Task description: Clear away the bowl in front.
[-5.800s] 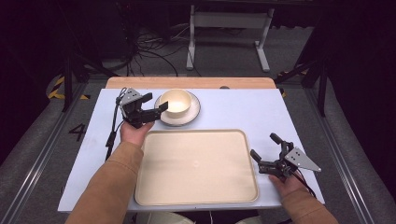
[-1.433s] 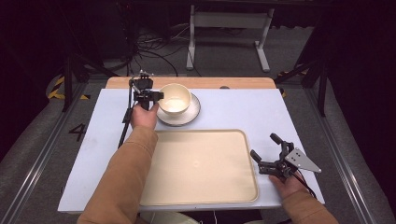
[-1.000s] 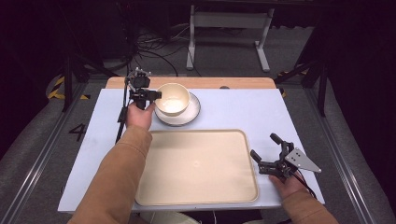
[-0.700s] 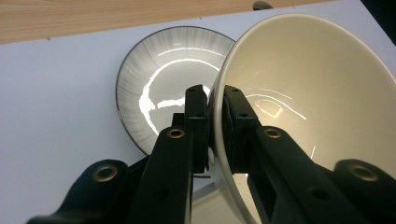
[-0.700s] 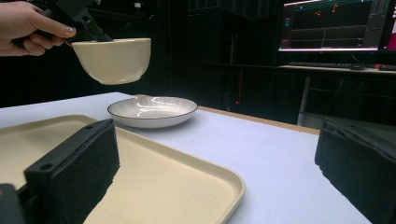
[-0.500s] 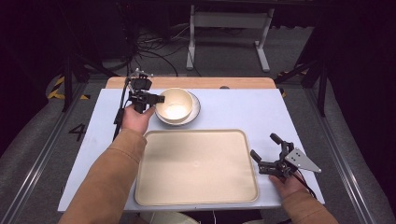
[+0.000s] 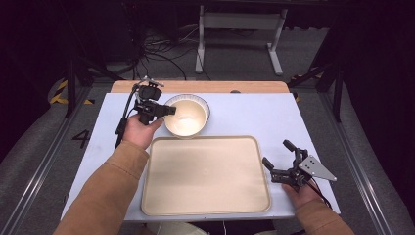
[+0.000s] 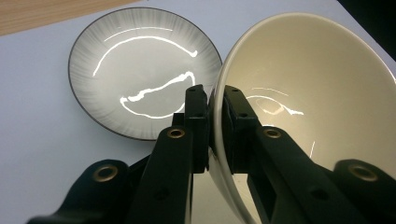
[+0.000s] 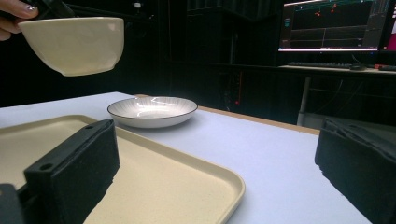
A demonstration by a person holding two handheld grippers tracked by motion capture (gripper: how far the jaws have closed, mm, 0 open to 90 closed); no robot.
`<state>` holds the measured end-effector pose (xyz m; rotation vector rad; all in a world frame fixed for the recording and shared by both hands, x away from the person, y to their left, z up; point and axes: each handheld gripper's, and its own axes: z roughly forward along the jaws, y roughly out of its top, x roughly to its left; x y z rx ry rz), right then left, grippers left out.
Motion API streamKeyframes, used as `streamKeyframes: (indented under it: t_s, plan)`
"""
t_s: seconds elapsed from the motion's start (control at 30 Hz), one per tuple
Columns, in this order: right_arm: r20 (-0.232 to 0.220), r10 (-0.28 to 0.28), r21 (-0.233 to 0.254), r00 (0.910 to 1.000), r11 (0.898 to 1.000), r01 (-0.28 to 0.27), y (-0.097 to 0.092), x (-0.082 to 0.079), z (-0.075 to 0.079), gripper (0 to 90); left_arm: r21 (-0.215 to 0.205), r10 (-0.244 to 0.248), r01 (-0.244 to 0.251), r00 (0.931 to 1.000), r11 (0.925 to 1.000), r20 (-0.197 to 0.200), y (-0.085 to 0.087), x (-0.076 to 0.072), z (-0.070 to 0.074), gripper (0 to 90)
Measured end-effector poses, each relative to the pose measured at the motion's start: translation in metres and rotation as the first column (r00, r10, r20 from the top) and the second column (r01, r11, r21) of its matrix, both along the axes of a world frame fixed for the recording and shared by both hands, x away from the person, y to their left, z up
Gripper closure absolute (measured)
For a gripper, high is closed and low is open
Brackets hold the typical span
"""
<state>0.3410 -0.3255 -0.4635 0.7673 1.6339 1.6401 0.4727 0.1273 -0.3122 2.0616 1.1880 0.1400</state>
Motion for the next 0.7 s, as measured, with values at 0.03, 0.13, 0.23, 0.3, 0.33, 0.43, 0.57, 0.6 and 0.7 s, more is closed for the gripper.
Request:
streamKeyframes:
  t_s: [0.03,0.13,0.23,0.3,0.33,0.43,0.57,0.6,0.7]
  plan:
    - [-0.002,0.0,0.001,1.0,1.0,0.0,0.0,0.0,0.0,0.1,0.0,-0.009,0.009,1.0,1.0,-0.001,0.0,-0.002,0.001,82.7]
    - [0.0,0.0,-0.001,1.0,1.0,0.0,0.0,0.0,0.0,0.1,0.004,-0.023,0.023,0.9997,0.9997,0.005,-0.001,-0.005,0.003,82.6]
    - [-0.001,0.0,0.0,1.0,1.0,0.0,0.0,0.0,0.0,0.1,0.005,-0.045,0.045,0.999,0.999,0.005,-0.004,-0.011,0.005,82.7]
    - [0.002,0.0,-0.002,1.0,1.0,0.0,0.0,0.0,0.0,0.1,0.007,-0.062,0.062,0.9981,0.9981,0.006,-0.006,-0.014,0.006,82.7]
    - [0.002,0.0,-0.002,1.0,1.0,0.0,0.0,0.0,0.0,0.1,0.007,-0.062,0.062,0.9981,0.9981,0.006,-0.006,-0.014,0.006,82.7]
    - [-0.001,0.0,0.0,1.0,1.0,0.0,0.0,0.0,0.0,0.1,0.012,-0.093,0.093,0.9956,0.9956,0.005,-0.012,-0.019,0.008,82.7]
    - [0.001,0.0,-0.002,1.0,1.0,0.0,0.0,0.0,0.0,0.1,0.022,-0.126,0.126,0.992,0.9918,0.003,-0.02,-0.025,0.009,82.7]
    - [0.0,0.0,-0.001,1.0,1.0,0.0,0.0,0.0,0.0,0.1,0.023,-0.131,0.131,0.9913,0.991,-0.002,-0.022,-0.026,0.01,82.7]
    - [0.001,0.0,-0.002,1.0,1.0,0.0,0.0,0.0,0.0,0.1,0.038,-0.17,0.17,0.9855,0.9848,-0.002,-0.03,-0.031,0.011,82.7]
